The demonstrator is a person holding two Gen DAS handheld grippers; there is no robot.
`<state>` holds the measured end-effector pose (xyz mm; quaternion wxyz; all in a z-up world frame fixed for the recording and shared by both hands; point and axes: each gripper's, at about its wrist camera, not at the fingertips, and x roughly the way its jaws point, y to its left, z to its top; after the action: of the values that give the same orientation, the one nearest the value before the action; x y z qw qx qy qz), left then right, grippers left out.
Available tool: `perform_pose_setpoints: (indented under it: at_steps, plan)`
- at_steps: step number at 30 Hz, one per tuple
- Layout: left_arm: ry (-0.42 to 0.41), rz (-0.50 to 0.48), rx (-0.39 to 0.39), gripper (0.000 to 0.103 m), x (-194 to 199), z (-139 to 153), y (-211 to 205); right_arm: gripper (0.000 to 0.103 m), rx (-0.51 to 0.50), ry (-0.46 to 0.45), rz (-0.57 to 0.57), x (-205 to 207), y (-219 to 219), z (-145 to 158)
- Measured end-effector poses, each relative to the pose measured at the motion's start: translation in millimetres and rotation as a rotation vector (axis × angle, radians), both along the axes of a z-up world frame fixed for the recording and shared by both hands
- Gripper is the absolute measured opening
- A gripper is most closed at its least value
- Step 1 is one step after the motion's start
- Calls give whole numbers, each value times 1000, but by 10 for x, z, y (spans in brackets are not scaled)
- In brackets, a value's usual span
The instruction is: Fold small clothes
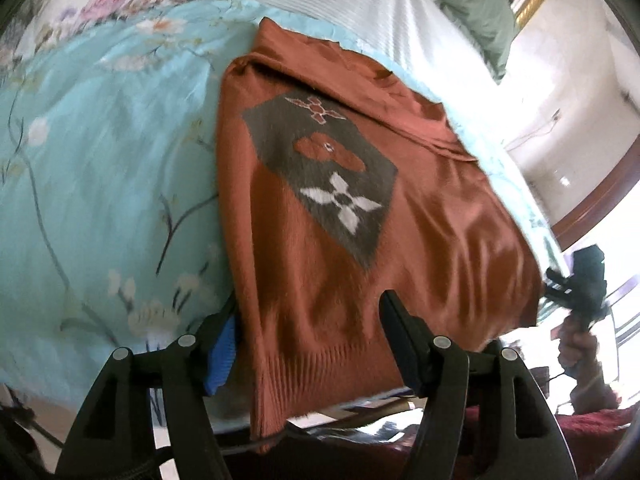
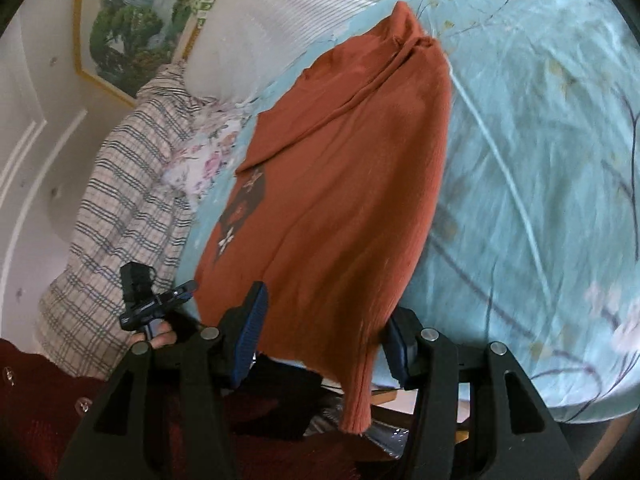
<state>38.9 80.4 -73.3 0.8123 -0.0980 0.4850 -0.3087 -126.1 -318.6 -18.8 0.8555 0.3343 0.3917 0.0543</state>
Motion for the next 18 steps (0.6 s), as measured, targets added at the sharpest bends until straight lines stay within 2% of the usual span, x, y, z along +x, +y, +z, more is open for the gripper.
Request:
perform_pose_setpoints:
  at_steps: [4,9,11,14,17,18]
  plan:
    - [33,12,-44,59,-26,-33,109,55,3,-10,25,-3,56,-49]
    - [42,-10,-19,47,-16,-40,85,33,-10,10,43,-8,95,-120]
    - [50,-28,-16,45,-16,-60,79,27,-17,16,33,-22,91,-147]
    - [73,-62,-15,43,-8,-93,61,12,-35,26,33,-33,81,-142]
    - [59,-61,29,13,-29,-104,73,8,-9,-5,43,-55,53,-74]
    - [56,-54,36,7,-28,-112,91,8,3,-20,45,-58,46,-45]
